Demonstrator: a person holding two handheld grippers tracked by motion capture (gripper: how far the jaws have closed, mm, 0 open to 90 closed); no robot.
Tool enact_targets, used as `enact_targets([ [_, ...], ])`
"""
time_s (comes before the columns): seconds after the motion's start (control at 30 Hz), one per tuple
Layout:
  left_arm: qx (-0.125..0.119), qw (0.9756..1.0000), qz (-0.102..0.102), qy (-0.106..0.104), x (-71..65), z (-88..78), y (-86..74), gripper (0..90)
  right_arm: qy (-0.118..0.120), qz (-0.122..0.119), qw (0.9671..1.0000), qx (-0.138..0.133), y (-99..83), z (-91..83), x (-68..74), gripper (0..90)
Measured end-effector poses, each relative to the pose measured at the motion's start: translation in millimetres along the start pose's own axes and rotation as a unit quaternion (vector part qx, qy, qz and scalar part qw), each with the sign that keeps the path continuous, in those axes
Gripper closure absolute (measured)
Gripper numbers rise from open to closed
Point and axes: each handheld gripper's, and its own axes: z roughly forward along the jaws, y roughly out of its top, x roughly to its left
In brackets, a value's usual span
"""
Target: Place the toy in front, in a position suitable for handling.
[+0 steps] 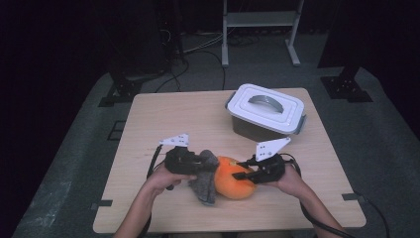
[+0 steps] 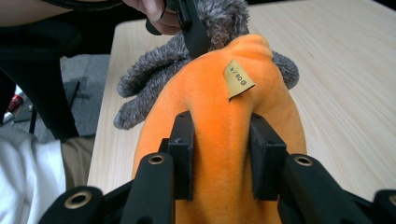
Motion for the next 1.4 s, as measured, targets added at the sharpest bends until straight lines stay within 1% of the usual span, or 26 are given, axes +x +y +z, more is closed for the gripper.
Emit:
enact_targets([
  [0.03, 0.004, 1.0, 0.001, 0.004, 0.1, -4.0, -0.7, 70.1, 0.003, -0.001, 1.0, -0.001, 1.0, 3.1, -0.3, 65.4],
  [0.1, 0.008, 0.9999, 0.0, 0.006, 1.0, -6.8, -3.2, 70.6, 0.007, -0.006, 0.9999, 0.007, 0.3, 11.0, -1.1, 64.8],
  [0.17, 0.006, 1.0, -0.005, 0.002, 1.8, -6.5, -7.1, 71.2, 0.009, -0.009, 0.9996, 0.026, -4.8, 18.5, -0.5, 64.2],
  [0.23, 0.002, 1.0, -0.007, -0.005, 2.7, -4.1, -10.2, 71.8, 0.014, -0.001, 0.9998, 0.011, -10.9, 18.6, 0.9, 63.6],
  [0.3, 0.002, 0.9999, -0.007, -0.01, 2.8, 1.6, -9.8, 72.3, 0.01, 0.0, 0.9999, 0.008, -17.4, 13.8, 1.8, 62.5],
  [0.4, 0.004, 0.9998, -0.002, -0.017, 1.2, 9.5, -4.3, 73.4, 0.013, -0.001, 0.9999, 0.004, -28.7, 4.9, 2.9, 60.9],
  [0.53, -0.003, 0.9994, 0.013, -0.033, -5.2, 20.6, 10.2, 74.5, 0.009, -0.002, 1.0, 0.0, -41.7, -8.7, 3.8, 58.8],
  [0.63, 0.003, 0.9986, 0.028, -0.043, -11.6, 33.9, 21.8, 74.5, 0.007, 0.005, 1.0, -0.001, -49.4, -17.9, 2.1, 57.0],
  [0.67, 0.005, 0.9985, 0.03, -0.045, -12.8, 38.2, 23.3, 74.5, 0.005, 0.006, 1.0, -0.001, -51.3, -20.6, 1.3, 55.6],
  [0.7, 0.015, 0.9984, 0.033, -0.044, -14.1, 45.7, 24.8, 74.5, 0.002, 0.01, 1.0, -0.001, -52.3, -22.5, 1.2, 53.8],
  [0.77, 0.027, 0.998, 0.039, -0.043, -15.9, 56.8, 25.0, 74.6, -0.007, 0.018, 0.9998, 0.003, -53.7, -27.2, 1.0, 46.3],
  [0.8, 0.026, 0.9979, 0.038, -0.044, -16.2, 59.3, 25.1, 74.7, -0.01, 0.027, 0.9996, 0.007, -53.7, -29.8, 1.7, 41.5],
  [0.83, 0.03, 0.9978, 0.04, -0.044, -17.3, 62.6, 25.7, 74.9, -0.013, 0.03, 0.9994, 0.011, -53.3, -31.8, 2.6, 37.9],
  [0.87, 0.034, 0.9975, 0.046, -0.041, -18.7, 64.5, 26.9, 74.9, -0.022, 0.032, 0.9991, 0.019, -52.1, -35.8, 4.9, 34.9],
  [0.9, 0.033, 0.9976, 0.044, -0.041, -20.3, 65.5, 27.7, 74.9, -0.032, 0.033, 0.9986, 0.025, -50.5, -40.1, 8.2, 33.7],
  [0.97, 0.038, 0.9971, 0.051, -0.042, -23.7, 67.8, 30.8, 74.9, -0.045, 0.027, 0.9984, 0.024, -48.1, -44.7, 13.4, 32.1],
  [1.0, 0.04, 0.9967, 0.055, -0.044, -24.7, 69.0, 32.1, 74.8, -0.052, 0.02, 0.9982, 0.024, -43.8, -46.6, 18.5, 31.4],
  [1.03, 0.041, 0.9965, 0.057, -0.046, -26.0, 70.4, 33.3, 74.8, -0.055, 0.016, 0.9981, 0.024, -41.0, -46.6, 21.2, 30.6],
  [1.07, 0.043, 0.9961, 0.061, -0.047, -29.5, 73.5, 35.7, 74.8, -0.058, 0.009, 0.9979, 0.026, -38.3, -45.7, 23.3, 29.5],
  [1.1, 0.045, 0.9958, 0.066, -0.045, -31.2, 74.6, 37.2, 74.8, -0.069, -0.005, 0.997, 0.034, -33.2, -42.1, 26.1, 27.9],
  [1.13, 0.05, 0.9953, 0.071, -0.043, -33.4, 76.0, 39.0, 74.8, -0.073, -0.011, 0.9965, 0.038, -31.5, -39.7, 26.9, 26.9],
  [1.17, 0.055, 0.995, 0.074, -0.037, -35.4, 77.2, 40.3, 74.8, -0.077, -0.019, 0.9959, 0.045, -30.5, -36.7, 27.1, 27.2],
  [1.2, 0.064, 0.9944, 0.077, -0.033, -35.9, 77.3, 41.3, 74.6, -0.08, -0.023, 0.9954, 0.048, -31.1, -34.2, 26.8, 30.6],
  [1.27, 0.079, 0.9933, 0.082, -0.022, -37.8, 78.4, 42.6, 73.1, -0.078, -0.013, 0.9956, 0.05, -34.8, -32.0, 25.2, 40.0],
  [1.33, 0.09, 0.9919, 0.087, -0.019, -39.2, 80.2, 42.6, 71.8, -0.07, -0.001, 0.9966, 0.042, -39.6, -31.2, 23.7, 44.0],
  [1.4, 0.098, 0.991, 0.09, -0.017, -40.0, 83.0, 42.3, 70.3, -0.066, 0.002, 0.997, 0.039, -43.7, -31.0, 22.8, 45.4],
])
